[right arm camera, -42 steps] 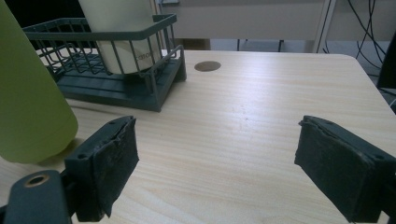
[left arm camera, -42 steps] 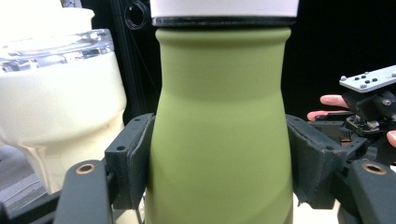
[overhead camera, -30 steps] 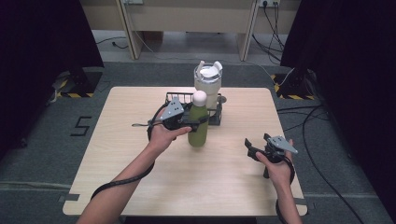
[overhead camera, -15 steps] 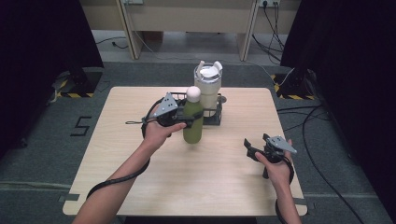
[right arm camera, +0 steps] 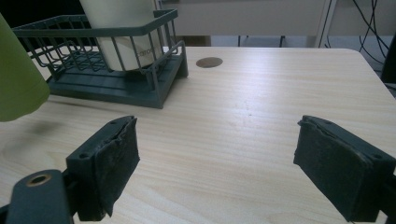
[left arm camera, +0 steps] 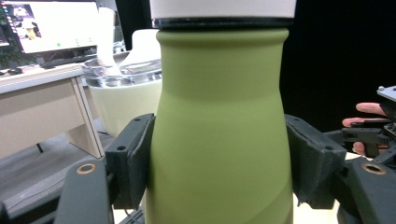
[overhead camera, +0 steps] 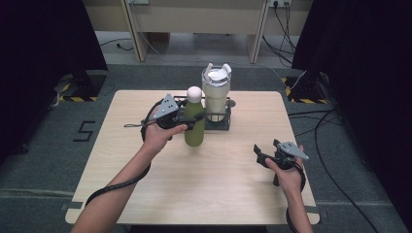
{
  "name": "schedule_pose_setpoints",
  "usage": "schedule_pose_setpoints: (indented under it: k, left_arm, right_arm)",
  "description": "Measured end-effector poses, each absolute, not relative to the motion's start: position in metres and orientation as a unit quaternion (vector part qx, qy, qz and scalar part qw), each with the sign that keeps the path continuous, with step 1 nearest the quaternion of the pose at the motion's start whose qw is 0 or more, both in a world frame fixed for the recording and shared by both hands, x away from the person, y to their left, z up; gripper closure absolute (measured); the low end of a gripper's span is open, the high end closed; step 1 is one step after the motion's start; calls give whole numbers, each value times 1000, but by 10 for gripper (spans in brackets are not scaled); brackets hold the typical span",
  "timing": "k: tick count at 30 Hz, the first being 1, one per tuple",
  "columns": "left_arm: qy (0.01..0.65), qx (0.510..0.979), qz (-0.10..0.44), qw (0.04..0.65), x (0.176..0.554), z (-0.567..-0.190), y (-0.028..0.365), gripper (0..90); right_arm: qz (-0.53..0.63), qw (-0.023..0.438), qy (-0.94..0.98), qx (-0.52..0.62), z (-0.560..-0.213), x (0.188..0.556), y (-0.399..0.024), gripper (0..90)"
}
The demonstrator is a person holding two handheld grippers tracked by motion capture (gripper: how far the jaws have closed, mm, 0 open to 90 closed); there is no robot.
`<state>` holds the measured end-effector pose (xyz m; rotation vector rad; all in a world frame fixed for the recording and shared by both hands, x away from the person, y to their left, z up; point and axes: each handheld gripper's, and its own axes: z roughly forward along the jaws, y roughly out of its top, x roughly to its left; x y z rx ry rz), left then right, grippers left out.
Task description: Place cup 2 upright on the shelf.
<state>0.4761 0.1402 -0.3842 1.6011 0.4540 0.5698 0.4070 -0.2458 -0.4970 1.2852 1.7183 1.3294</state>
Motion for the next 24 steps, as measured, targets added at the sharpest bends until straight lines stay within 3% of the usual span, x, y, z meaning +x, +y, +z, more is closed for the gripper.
schedule_pose_setpoints:
  k: [24]
  left_arm:
    - [218, 688, 274, 635, 485, -373, 158, 311]
  right_arm:
    - [501, 300, 648, 489, -498, 407, -245, 136]
